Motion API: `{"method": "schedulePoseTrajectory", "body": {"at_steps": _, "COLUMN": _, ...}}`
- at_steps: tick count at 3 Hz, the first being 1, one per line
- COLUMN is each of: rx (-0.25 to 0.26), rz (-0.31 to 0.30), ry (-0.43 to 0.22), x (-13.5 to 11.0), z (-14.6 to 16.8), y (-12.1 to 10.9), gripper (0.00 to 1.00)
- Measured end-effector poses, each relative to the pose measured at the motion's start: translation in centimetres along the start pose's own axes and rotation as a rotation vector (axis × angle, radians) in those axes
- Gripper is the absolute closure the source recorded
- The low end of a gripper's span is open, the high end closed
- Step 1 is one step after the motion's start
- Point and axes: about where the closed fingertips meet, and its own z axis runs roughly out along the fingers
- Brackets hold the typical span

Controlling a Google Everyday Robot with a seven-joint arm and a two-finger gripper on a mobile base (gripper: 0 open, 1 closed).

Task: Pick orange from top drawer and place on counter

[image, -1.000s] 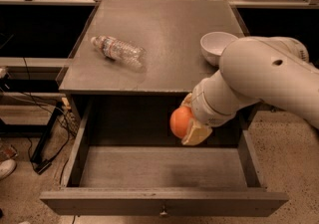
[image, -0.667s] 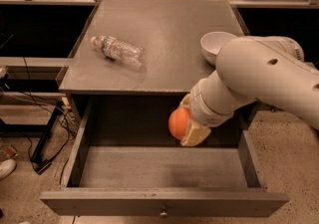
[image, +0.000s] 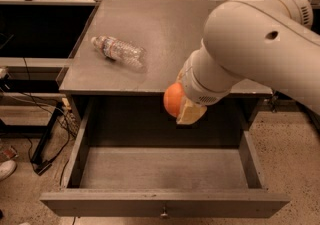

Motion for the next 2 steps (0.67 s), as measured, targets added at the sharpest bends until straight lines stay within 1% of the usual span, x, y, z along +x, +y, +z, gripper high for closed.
{"method": "schedulePoseTrajectory", "body": {"at_steps": 1, "rx": -0.003, "rz": 0.006, "ry": 0.007, "x": 0.1, "z": 0.2, "y": -0.5, "gripper": 1.0}}
{"method": "schedulePoseTrajectory", "body": {"at_steps": 2, "rx": 0.0, "rz": -0.005, "ry": 0.011, "x": -0.3, "z": 0.8, "y": -3.2, "gripper": 1.0}}
